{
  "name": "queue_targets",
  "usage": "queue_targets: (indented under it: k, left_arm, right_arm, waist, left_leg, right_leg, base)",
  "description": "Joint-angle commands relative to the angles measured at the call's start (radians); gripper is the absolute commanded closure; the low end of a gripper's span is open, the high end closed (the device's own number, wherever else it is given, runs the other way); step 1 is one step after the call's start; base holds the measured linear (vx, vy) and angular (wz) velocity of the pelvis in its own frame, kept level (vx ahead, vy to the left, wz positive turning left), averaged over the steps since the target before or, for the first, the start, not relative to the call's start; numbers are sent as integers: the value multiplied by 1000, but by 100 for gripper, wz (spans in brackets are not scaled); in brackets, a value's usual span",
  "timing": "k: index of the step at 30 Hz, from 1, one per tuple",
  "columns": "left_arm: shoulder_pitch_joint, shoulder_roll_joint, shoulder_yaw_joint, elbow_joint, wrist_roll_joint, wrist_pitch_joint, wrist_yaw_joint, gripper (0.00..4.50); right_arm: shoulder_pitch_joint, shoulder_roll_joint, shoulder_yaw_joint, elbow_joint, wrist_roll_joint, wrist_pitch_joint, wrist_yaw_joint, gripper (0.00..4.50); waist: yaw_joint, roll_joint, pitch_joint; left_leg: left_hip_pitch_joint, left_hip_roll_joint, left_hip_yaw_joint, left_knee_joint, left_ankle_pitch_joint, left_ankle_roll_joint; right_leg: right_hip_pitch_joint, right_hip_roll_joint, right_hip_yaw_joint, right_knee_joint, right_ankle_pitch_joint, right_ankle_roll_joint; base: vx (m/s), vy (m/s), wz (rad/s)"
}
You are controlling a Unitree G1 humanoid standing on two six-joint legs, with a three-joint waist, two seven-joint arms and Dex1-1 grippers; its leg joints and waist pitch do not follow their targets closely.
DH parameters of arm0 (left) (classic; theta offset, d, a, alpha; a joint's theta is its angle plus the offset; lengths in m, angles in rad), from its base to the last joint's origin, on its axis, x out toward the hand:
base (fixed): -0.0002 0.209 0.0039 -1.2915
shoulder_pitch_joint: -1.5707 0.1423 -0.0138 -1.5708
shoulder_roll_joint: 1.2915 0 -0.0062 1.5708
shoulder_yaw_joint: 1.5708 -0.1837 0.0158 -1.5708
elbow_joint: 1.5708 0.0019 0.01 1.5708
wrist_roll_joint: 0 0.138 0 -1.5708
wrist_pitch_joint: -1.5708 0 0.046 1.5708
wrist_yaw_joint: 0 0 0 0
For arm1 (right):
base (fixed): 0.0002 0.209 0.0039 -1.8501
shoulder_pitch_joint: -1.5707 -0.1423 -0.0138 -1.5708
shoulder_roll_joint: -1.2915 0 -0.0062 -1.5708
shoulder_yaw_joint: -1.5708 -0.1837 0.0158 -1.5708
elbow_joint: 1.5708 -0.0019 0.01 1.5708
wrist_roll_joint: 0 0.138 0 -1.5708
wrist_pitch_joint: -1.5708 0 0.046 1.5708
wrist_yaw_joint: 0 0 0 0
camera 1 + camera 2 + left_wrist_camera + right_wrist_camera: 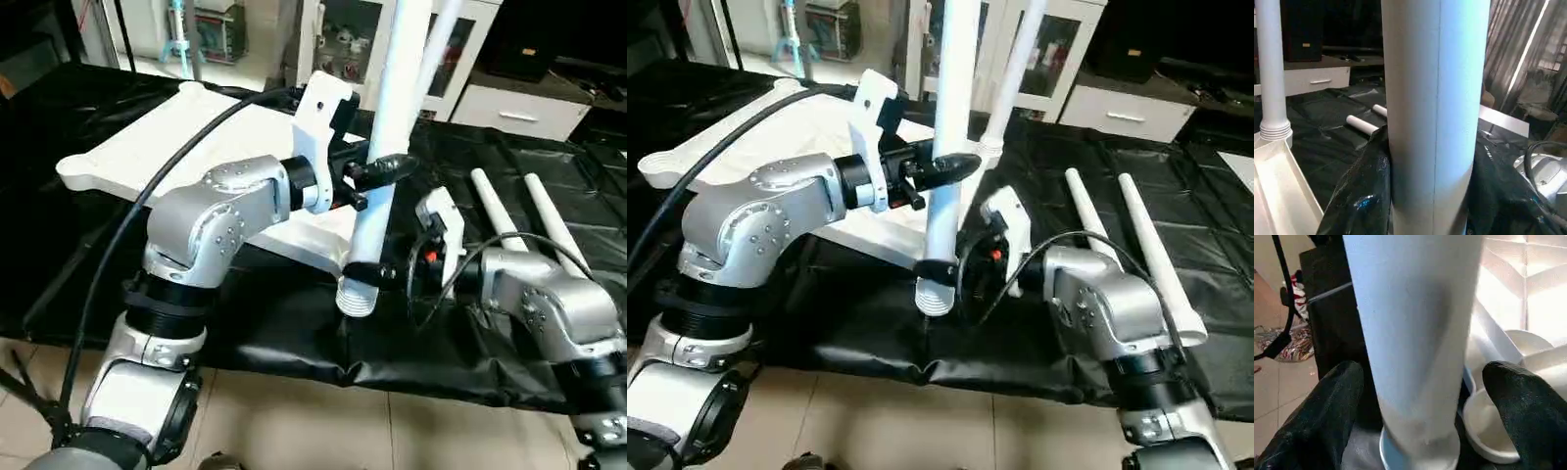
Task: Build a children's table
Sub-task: Pick table leg
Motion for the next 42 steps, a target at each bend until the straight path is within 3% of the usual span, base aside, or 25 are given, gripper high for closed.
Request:
queue_targets:
  k: [1, 6, 7, 10, 27, 34, 35, 40, 42]
  left_arm:
    - [-8, -7, -10, -34, -12, 12, -9, 275]
    - [-9, -6, -6, -34, -17, 16, -18, 275]
    - [-9, -8, -2, -35, -19, 19, -18, 275]
    - [-11, -9, 1, -37, -22, 22, -20, 275]
    - [-17, -11, 8, -41, -36, 35, -26, 275]
    - [-28, -9, 9, -23, -27, 41, -16, 275]
    - [-29, 1, 0, -21, -12, 39, -12, 219]
    - [-23, 23, 1, -28, -24, 60, -33, 199]
    - [-25, 26, 4, -23, -23, 59, -35, 162]
  right_arm:
    - [-15, -2, 1, 10, -15, -17, 6, 27]
    - [-22, 6, 8, 17, -20, -26, 27, 27]
    - [-21, 5, 9, 19, -22, -29, 30, 54]
    - [-20, 5, 11, 23, -23, -33, 35, 64]
    - [-23, 11, 20, 43, -46, -49, 71, 229]
    - [-31, 14, 18, 56, -58, -61, 69, 261]
    - [-33, 15, 14, 56, -58, -63, 66, 262]
    - [-35, 9, -10, 45, -48, -58, 59, 262]
    - [-33, 10, -19, 43, -47, -61, 54, 263]
  waist:
    - [0, -5, -73]
    - [0, -3, -72]
    - [0, -3, -72]
    - [0, -3, -71]
    - [0, -3, -72]
    - [-1, -2, -71]
    - [0, 1, -72]
    - [-1, 7, -72]
    - [-2, 9, -73]
  left_leg:
    - [7, 21, -1, -61, -76, 8]
    - [8, 21, -1, -62, -93, 3]
    - [8, 21, -1, -61, -99, 1]
    - [8, 21, -2, -62, -101, -1]
    - [8, 21, -2, -61, -102, 2]
    - [7, 21, -3, -61, -107, -2]
    - [8, 20, -3, -61, -108, -2]
    - [9, 20, -4, -63, -114, -10]
    - [10, 21, -4, -63, -113, -11]
  right_leg:
    - [64, -58, 43, -60, -134, -174]
    - [63, -57, 42, -62, -149, -173]
    - [62, -57, 43, -62, -157, -170]
    - [62, -57, 43, -63, -166, -166]
    - [61, -57, 42, -63, -166, -167]
    - [61, -57, 42, -64, -176, -162]
    - [61, -57, 42, -64, -176, -162]
    - [62, -56, 42, -62, -162, -169]
    - [61, -55, 42, -60, -146, -175]
  base:
    - [0, 0, 0]
    - [0, 0, 0]
    - [0, 0, 0]
    - [0, 0, 0]
    - [0, 0, 0]
    - [0, 0, 0]
    - [0, 0, 0]
    - [0, 0, 0]
    - [0, 0, 0]
